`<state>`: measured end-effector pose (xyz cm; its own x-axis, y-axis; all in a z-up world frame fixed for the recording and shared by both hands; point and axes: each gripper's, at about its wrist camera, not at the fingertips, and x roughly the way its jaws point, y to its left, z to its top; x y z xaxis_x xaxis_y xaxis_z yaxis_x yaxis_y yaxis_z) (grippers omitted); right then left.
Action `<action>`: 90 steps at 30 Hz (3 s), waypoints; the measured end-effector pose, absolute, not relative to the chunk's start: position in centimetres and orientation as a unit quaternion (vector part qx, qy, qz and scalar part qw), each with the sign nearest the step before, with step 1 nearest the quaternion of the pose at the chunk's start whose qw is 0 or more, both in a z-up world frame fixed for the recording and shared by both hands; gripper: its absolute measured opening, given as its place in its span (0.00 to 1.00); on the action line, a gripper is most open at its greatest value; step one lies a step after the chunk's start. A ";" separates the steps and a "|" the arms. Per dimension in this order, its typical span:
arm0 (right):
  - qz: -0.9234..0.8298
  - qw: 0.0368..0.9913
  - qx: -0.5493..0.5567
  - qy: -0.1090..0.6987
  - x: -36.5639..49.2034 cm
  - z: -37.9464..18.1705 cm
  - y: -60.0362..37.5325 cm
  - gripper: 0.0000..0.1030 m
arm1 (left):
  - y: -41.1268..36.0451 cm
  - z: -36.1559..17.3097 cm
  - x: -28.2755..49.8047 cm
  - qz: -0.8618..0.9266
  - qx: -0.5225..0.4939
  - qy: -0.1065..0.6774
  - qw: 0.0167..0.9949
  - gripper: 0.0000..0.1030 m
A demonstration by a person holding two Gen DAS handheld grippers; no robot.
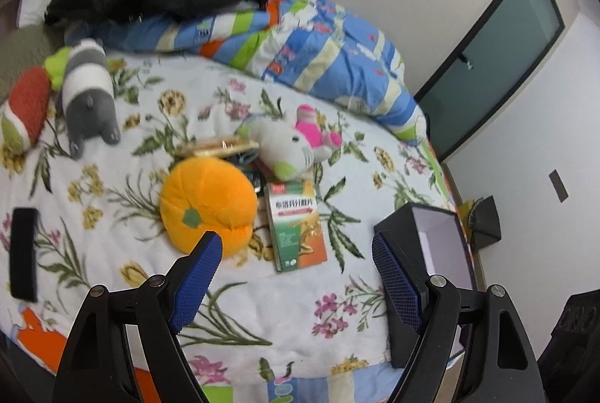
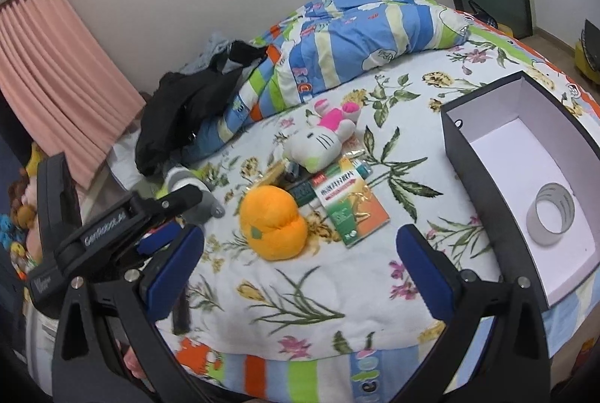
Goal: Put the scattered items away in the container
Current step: 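Move the left gripper to the green medicine box and grasp it, then carry the medicine box with the left gripper into the box and release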
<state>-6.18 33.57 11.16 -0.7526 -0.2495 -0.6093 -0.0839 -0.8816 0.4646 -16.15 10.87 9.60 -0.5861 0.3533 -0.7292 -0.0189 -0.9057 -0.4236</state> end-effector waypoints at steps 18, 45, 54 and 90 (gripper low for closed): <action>-0.890 0.065 0.424 -0.154 -13.7 -1.6 33.6 0.99 | 14.7 -4.3 -24.2 0.795 -0.551 -0.217 0.127 0.80; -0.866 0.146 0.463 -0.120 -23.7 -10.7 34.1 0.88 | 19.6 -11.5 -32.2 0.739 -0.608 -0.223 0.184 0.80; -0.866 0.148 0.464 -0.110 -23.8 -10.5 33.8 0.79 | 20.3 -11.6 -32.1 0.750 -0.604 -0.202 0.176 0.68; -0.932 0.147 0.325 -0.066 -9.5 11.0 30.6 0.76 | 17.9 12.6 -19.0 0.842 -0.460 -0.179 0.216 0.67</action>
<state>-9.47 30.62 10.97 -0.7447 -0.3172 -0.5872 0.2317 -0.9480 0.2183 -18.96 17.87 12.64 -0.4836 0.5291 -0.6973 -0.1996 -0.8423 -0.5007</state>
